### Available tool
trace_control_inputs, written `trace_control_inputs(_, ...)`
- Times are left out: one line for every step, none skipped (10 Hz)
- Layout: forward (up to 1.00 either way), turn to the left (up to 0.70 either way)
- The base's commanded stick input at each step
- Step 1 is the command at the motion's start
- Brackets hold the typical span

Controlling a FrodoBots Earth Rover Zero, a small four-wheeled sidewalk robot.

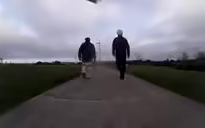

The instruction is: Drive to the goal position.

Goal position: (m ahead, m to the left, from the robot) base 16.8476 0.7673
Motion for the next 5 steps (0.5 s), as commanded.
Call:
trace_control_inputs(0.85,0.0)
trace_control_inputs(0.85,0.0)
trace_control_inputs(0.85,0.0)
trace_control_inputs(0.85,0.0)
trace_control_inputs(0.85,0.0)
